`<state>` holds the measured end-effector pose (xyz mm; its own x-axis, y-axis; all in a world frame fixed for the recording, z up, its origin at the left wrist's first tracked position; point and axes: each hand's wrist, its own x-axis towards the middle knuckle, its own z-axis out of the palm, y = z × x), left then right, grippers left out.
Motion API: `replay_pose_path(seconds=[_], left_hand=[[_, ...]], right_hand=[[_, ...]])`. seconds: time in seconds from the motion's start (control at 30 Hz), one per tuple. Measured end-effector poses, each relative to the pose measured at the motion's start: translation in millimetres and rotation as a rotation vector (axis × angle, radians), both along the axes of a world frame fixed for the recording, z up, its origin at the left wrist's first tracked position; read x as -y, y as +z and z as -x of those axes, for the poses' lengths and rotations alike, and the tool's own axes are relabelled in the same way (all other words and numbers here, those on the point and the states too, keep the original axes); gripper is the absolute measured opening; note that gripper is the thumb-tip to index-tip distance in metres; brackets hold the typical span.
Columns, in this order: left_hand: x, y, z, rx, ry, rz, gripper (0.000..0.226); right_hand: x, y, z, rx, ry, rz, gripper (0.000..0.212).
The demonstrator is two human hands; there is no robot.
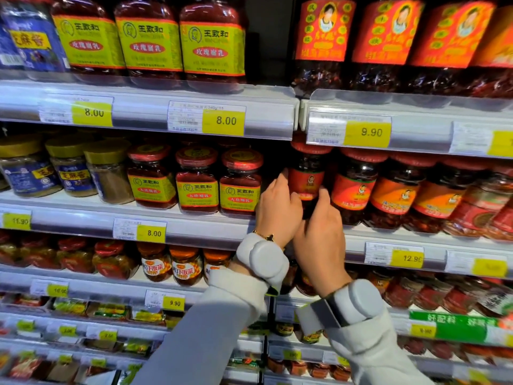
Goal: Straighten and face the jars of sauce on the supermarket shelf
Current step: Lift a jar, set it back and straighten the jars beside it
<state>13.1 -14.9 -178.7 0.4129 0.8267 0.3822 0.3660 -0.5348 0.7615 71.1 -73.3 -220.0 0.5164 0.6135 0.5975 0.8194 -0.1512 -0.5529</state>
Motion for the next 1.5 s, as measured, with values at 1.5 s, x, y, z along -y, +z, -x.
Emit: replay_pose_path(seconds=[1.5], left_hand=[[9.2, -5.1, 35.0, 0.252, -0.019, -0.096, 0.040]], right_hand=[[4.5, 24.7, 29.8, 0.037, -0.007, -0.309, 0.034]])
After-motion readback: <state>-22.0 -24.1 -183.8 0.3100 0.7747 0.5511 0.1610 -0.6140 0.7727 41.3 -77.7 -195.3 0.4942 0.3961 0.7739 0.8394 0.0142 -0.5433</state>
